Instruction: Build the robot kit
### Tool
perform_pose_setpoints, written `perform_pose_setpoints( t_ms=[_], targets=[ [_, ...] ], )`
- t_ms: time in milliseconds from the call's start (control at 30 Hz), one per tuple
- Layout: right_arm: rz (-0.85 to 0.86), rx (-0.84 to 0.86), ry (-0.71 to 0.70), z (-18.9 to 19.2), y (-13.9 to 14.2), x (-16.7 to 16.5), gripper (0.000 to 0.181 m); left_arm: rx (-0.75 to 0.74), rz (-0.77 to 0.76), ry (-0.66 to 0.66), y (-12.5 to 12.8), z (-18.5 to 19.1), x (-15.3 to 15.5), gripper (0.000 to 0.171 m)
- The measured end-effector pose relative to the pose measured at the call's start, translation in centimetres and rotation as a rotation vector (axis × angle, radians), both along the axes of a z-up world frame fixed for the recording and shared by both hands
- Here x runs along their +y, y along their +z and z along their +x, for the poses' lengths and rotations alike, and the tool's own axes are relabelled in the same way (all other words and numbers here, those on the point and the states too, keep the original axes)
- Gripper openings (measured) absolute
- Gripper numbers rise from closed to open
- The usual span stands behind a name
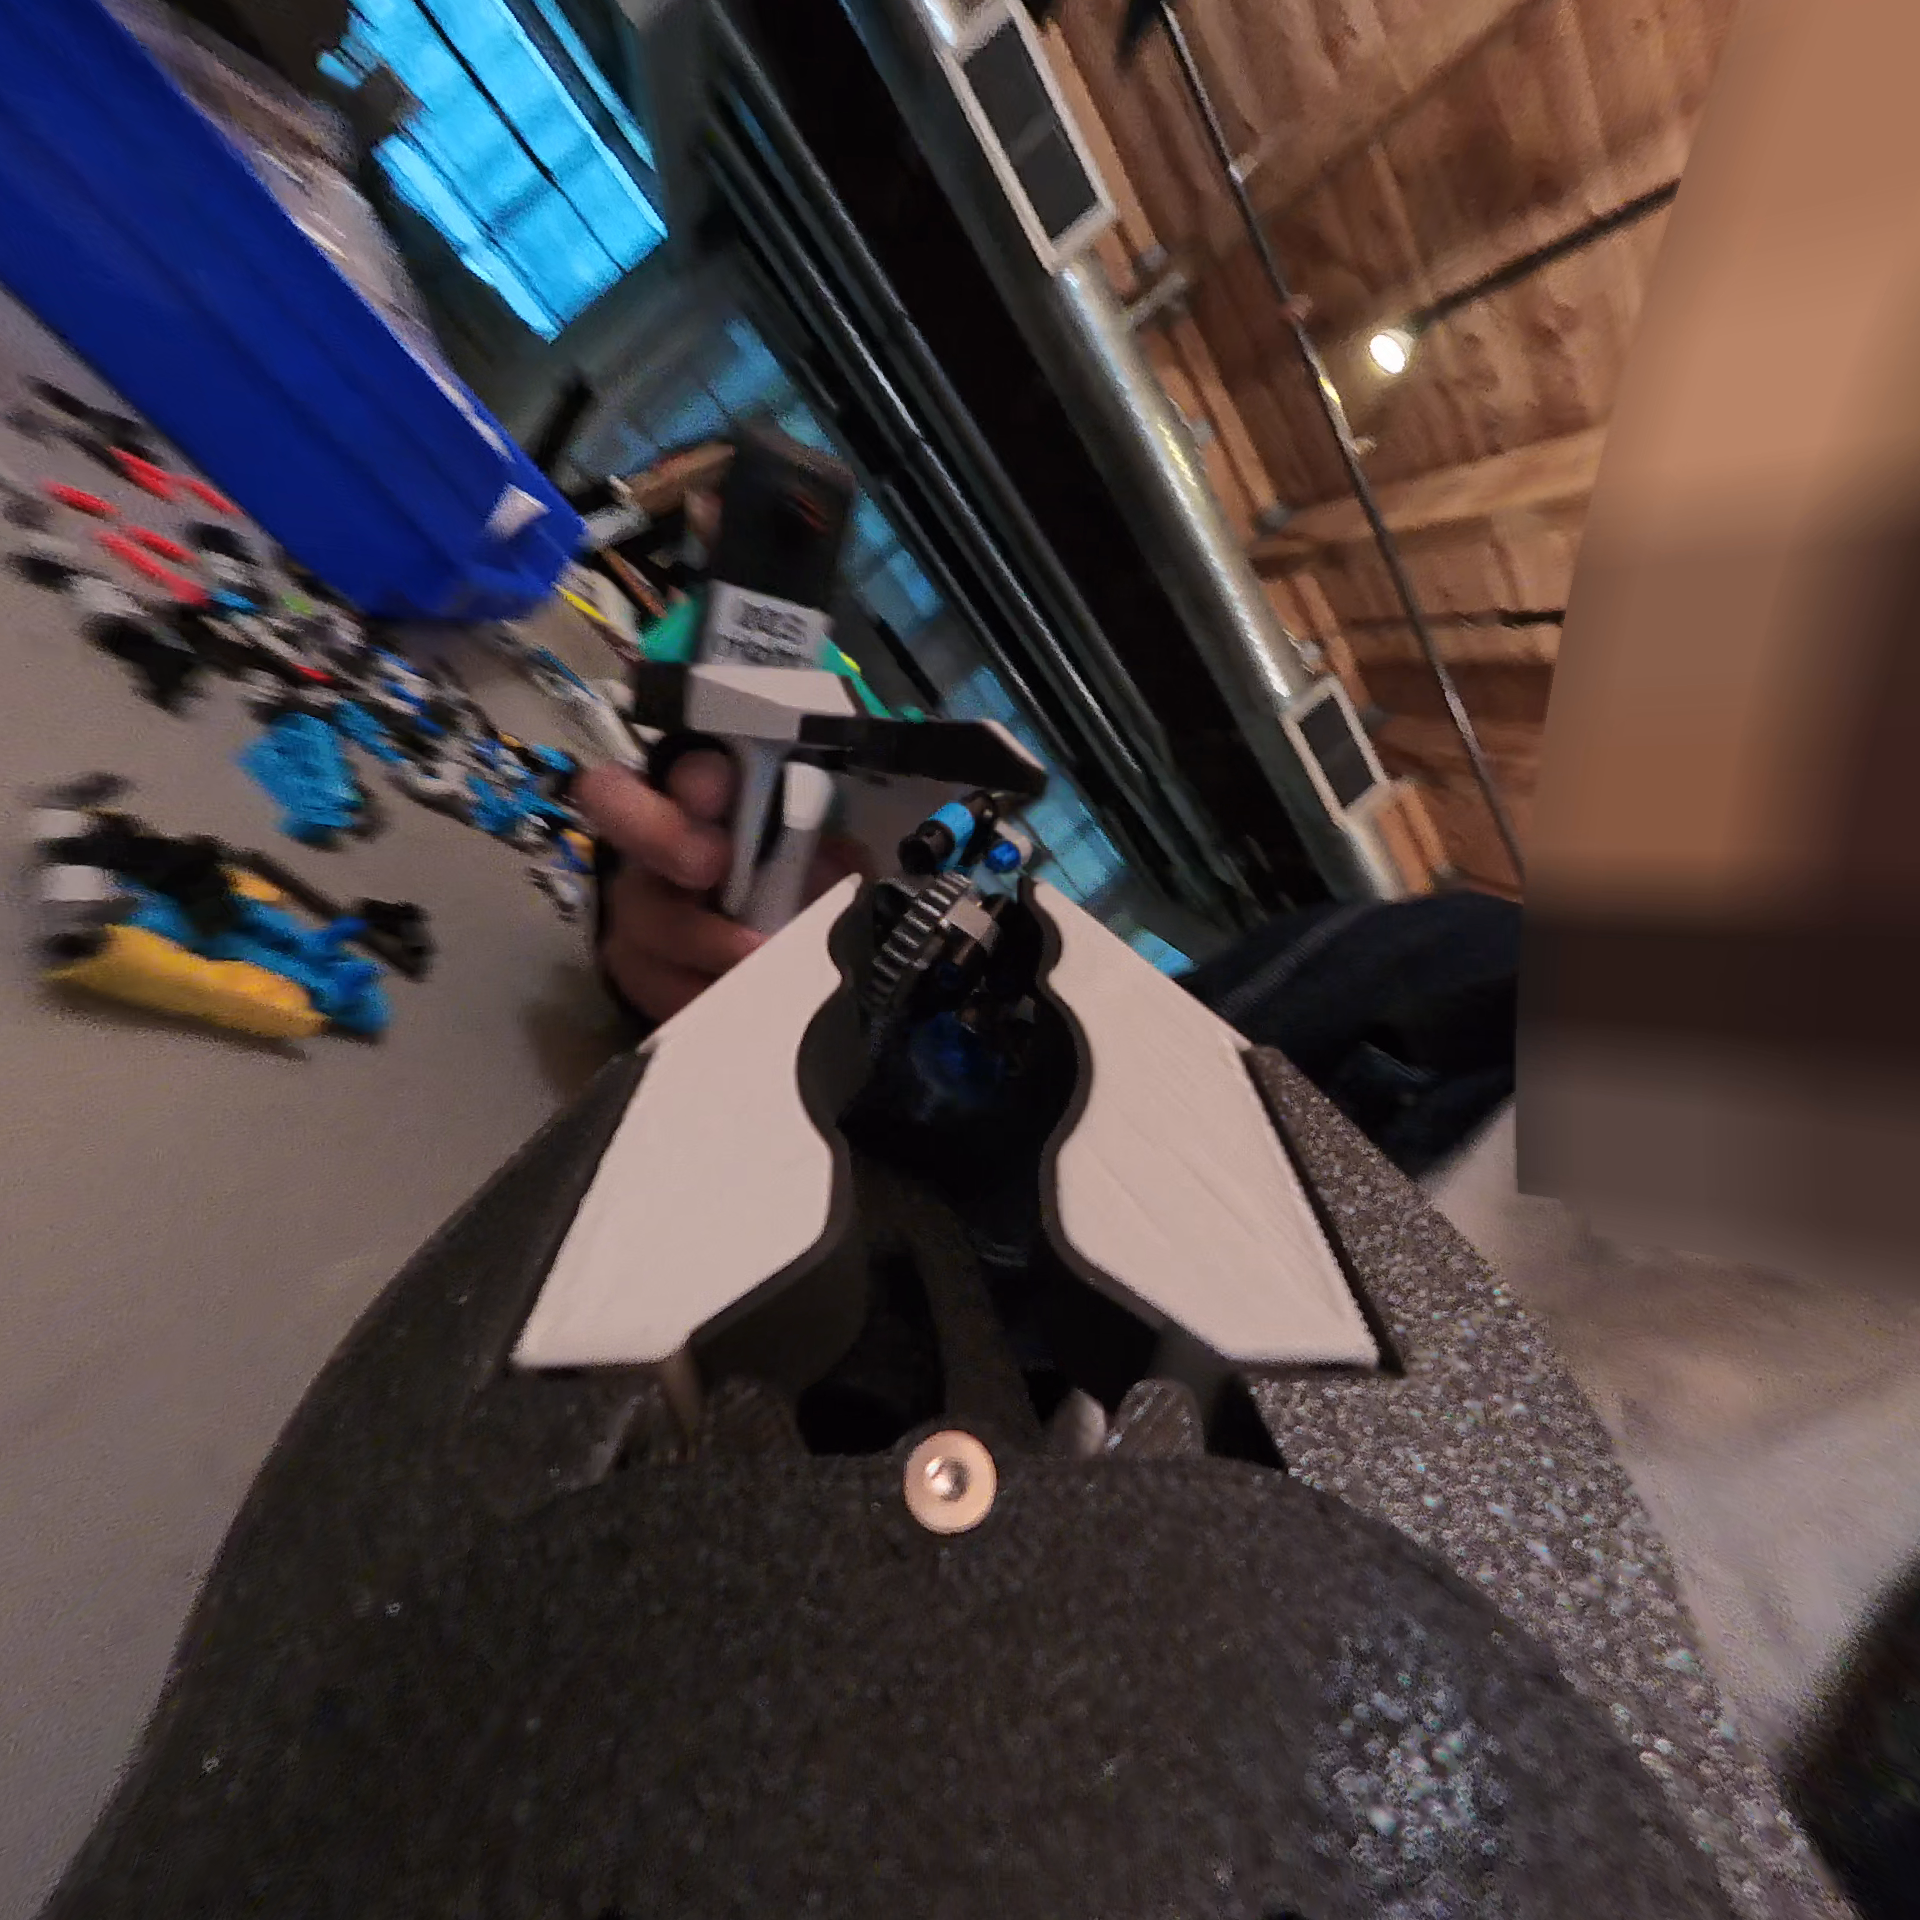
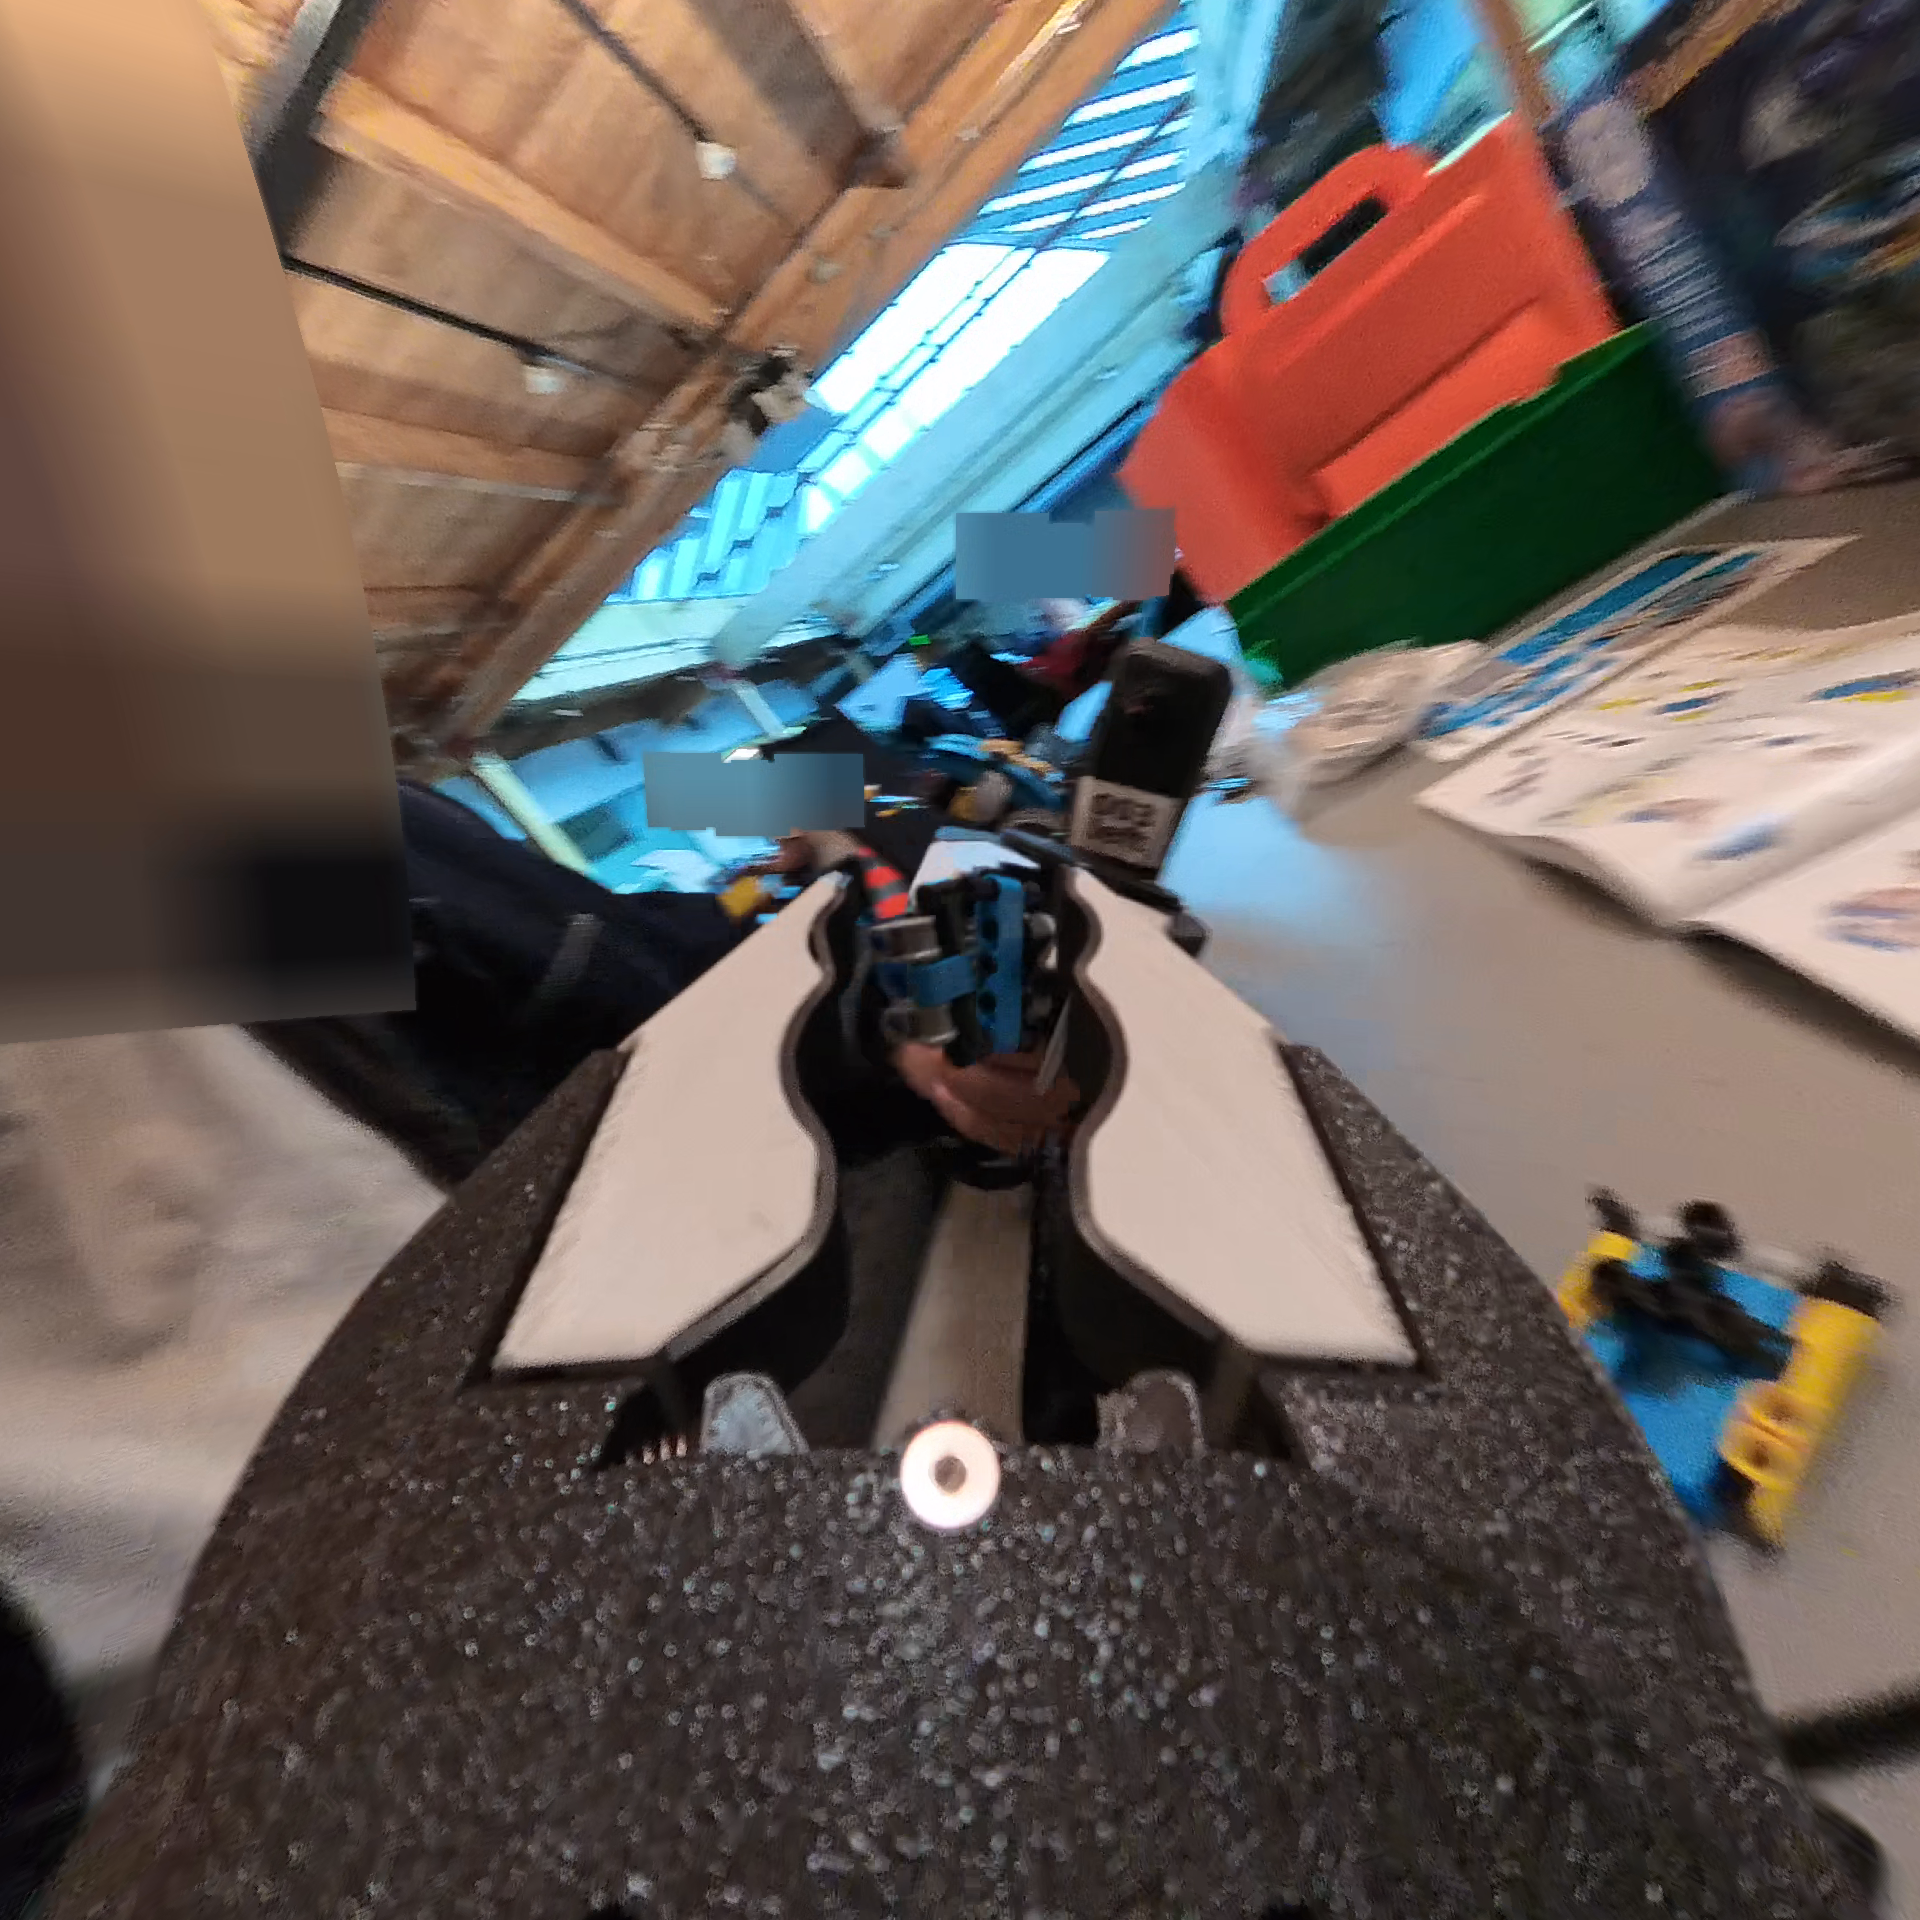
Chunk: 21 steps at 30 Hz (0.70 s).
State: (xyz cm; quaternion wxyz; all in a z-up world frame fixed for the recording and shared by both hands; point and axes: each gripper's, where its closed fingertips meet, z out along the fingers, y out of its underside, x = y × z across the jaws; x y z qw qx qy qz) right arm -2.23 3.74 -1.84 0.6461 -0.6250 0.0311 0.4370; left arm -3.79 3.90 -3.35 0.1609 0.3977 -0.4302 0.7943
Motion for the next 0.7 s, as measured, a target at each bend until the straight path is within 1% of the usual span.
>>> perform_pose_setpoints(
  t_ms=[67, 133, 200, 233, 300, 367, 400, 433, 500, 533, 567, 600, 633, 700],
  targets=[
    [-0.052, -0.133, -0.115, 0.5, -0.7, 0.0, 0.039, 0.019, 0.054, 0.070, -0.8, 0.7, 1.0, 0.025],
    [-0.106, -0.294, -0.243, 1.1, -1.5, 0.4, 0.028, 0.008, 0.082, 0.087, -0.8, 0.7, 1.0, 0.025],
    [-0.116, -0.385, -0.249, 0.4, -1.5, 0.6, 0.015, -0.015, 0.161, 0.120, -1.1, 0.9, 1.0, 0.026],
    [-0.125, -0.397, -0.252, 0.4, -1.5, 0.6, 0.014, -0.025, 0.176, 0.140, -1.0, 0.9, 1.2, 0.026],
    [-0.138, -0.378, -0.240, 0.4, -1.7, 0.6, 0.015, -0.029, 0.207, 0.152, -1.2, 1.0, 1.2, 0.026],
    [-0.135, -0.357, -0.222, 0.2, -2.0, 0.7, 0.015, -0.041, 0.283, 0.180, -1.7, 1.1, 1.2, 0.026],
    [-0.118, -0.343, -0.204, 0.0, -1.8, 0.6, 0.021, -0.048, 0.325, 0.204, -1.9, 1.3, 1.4, 0.026],
    [-0.109, -0.322, -0.173, -0.4, -1.7, 0.6, 0.022, -0.055, 0.355, 0.224, -2.0, 1.5, 1.5, 0.026],
    [-0.132, -0.319, -0.163, -0.5, -2.2, 0.8, 0.035, -0.046, 0.346, 0.202, -2.1, 1.4, 1.4, 0.026],
    [-0.166, -0.365, -0.179, -0.4, -3.1, 1.0, 0.036, -0.030, 0.331, 0.191, -2.2, 1.4, 1.3, 0.026],
    [-0.186, -0.426, -0.207, -0.1, -3.8, 1.2, 0.035, -0.016, 0.314, 0.179, -2.3, 1.3, 1.2, 0.026],
    [-0.183, -0.482, -0.213, -0.3, -4.1, 1.2, 0.029, -0.007, 0.297, 0.167, -2.4, 1.3, 1.1, 0.026],
    [-0.179, -0.533, -0.210, -0.6, -4.2, 1.2, 0.017, 0.002, 0.288, 0.161, -2.4, 1.3, 1.1, 0.026],
    [-0.181, -0.601, -0.234, -0.5, -4.3, 1.2, 0.016, 0.015, 0.301, 0.147, -2.8, 1.3, 0.9, 0.026]
  ],
)
